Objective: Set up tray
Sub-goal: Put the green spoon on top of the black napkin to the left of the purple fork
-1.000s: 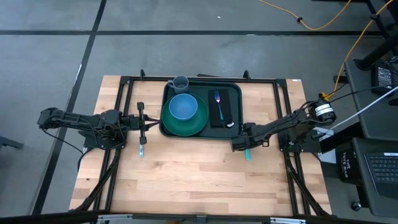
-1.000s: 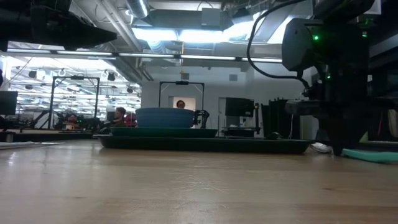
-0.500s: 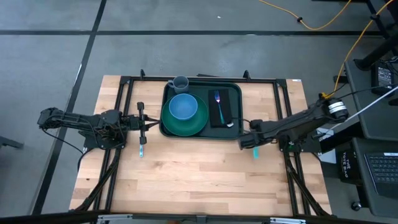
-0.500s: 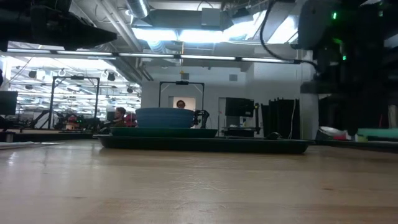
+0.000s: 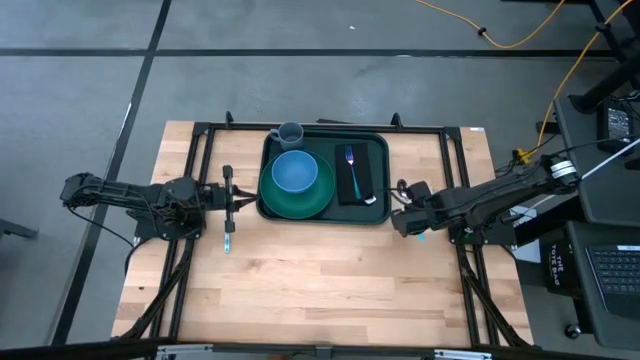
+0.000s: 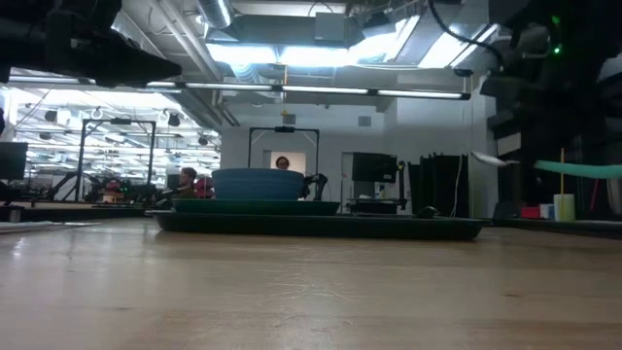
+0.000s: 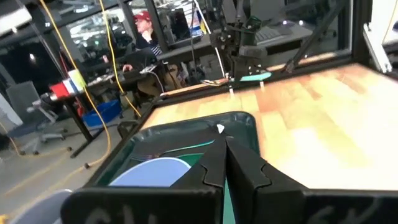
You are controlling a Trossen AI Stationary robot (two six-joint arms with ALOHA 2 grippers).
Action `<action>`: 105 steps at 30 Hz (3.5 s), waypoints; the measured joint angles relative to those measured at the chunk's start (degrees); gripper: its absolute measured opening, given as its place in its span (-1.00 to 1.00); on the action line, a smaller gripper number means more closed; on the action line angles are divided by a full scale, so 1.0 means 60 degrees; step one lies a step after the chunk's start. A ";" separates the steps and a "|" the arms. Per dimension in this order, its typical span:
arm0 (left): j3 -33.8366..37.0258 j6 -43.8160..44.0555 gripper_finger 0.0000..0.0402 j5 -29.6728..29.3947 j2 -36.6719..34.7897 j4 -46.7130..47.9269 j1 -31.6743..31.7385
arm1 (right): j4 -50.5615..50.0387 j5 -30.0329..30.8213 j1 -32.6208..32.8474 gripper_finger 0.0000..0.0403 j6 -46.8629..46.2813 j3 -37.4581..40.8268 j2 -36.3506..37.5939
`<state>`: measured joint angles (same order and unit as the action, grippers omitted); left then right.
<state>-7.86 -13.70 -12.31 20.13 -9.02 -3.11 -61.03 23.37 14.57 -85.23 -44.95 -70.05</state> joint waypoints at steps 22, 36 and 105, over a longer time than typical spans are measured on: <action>0.0000 0.0947 -0.98 0.0947 -0.0002 0.0041 0.0869 | 0.5193 0.2185 -0.0011 -0.77 0.5925 0.0063 -0.0565; 0.0000 0.0907 -0.98 0.0177 -0.0028 -0.0075 0.0933 | 0.8162 0.2671 -0.0156 -0.77 0.7821 0.0073 -0.1795; 0.0745 0.1587 -0.98 0.2909 -0.2068 -0.0047 0.3414 | 0.9774 0.0078 -0.4159 -0.77 0.8481 -0.1097 -0.1819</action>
<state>-3.39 -4.17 5.15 7.73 -9.31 17.37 -2.38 23.83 -10.39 -34.35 -51.53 -80.97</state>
